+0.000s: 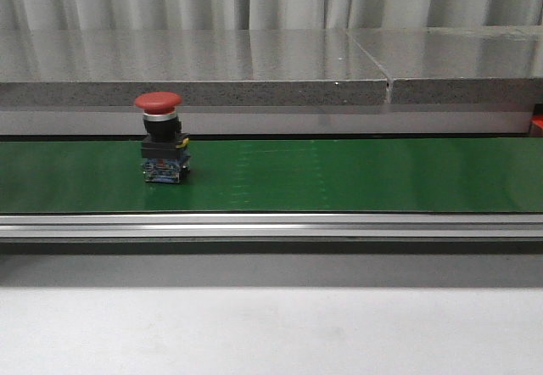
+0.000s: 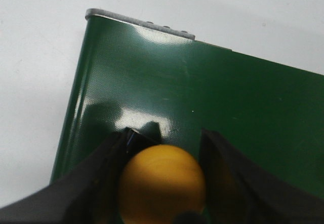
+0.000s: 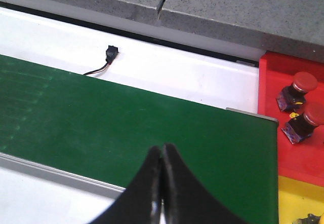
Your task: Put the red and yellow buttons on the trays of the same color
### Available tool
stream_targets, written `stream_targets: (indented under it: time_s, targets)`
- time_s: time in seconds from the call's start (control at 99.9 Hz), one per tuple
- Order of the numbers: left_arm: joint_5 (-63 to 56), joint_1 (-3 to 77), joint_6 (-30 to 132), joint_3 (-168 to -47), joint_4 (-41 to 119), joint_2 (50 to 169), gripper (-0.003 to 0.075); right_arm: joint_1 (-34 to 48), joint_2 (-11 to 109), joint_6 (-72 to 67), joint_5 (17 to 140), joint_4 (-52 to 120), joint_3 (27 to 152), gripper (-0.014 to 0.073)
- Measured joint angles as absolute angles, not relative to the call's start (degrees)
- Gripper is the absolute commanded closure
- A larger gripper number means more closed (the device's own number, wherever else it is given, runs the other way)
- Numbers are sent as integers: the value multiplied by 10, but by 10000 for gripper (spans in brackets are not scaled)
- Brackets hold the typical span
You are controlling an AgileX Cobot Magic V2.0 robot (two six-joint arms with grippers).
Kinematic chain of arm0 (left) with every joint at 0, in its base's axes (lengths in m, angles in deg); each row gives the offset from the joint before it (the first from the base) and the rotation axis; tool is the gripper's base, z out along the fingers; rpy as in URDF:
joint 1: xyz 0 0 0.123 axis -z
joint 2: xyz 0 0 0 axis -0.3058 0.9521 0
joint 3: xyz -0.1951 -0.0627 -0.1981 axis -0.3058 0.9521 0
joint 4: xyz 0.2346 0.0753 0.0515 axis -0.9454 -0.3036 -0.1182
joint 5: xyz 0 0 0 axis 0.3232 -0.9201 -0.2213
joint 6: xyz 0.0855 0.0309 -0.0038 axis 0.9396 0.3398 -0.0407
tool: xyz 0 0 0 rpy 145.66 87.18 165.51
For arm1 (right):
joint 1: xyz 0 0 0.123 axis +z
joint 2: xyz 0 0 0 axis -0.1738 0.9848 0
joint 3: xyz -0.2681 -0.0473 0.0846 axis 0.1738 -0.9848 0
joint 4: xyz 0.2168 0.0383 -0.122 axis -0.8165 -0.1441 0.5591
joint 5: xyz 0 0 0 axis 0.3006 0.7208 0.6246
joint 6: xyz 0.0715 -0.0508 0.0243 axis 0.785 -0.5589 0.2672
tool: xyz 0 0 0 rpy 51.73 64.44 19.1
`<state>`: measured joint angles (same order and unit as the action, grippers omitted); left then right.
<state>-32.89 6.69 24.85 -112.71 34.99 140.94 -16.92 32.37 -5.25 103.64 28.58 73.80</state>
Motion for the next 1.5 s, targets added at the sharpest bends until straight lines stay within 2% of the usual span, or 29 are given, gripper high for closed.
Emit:
stream_targets:
  time_s: [0.06, 0.09, 0.2, 0.59, 0.981, 1.271, 1.361, 1.501]
  targets:
    - [-329, 67, 256, -1127, 358, 1409, 26, -169, 324, -52, 1036, 286, 738, 662]
    - [-329, 67, 260, -1127, 364, 1409, -1, -169, 324, -52, 1036, 286, 738, 662]
    - [-329, 67, 266, -1127, 381, 1409, 66, -169, 324, -52, 1036, 286, 738, 662]
    - [-316, 103, 305, -1136, 394, 1351, 68, -169, 324, -52, 1036, 286, 738, 662]
    - [-262, 217, 345, -1118, 397, 1139, 68, -169, 324, -52, 1036, 286, 738, 662]
    - [-205, 238, 345, -951, 394, 915, 72, -169, 324, -52, 1036, 286, 738, 662]
    - [-204, 238, 345, -893, 393, 853, 112, -169, 324, -52, 1036, 286, 738, 662]
    - [-203, 238, 337, -804, 393, 758, 248, -169, 324, -52, 1036, 286, 738, 662]
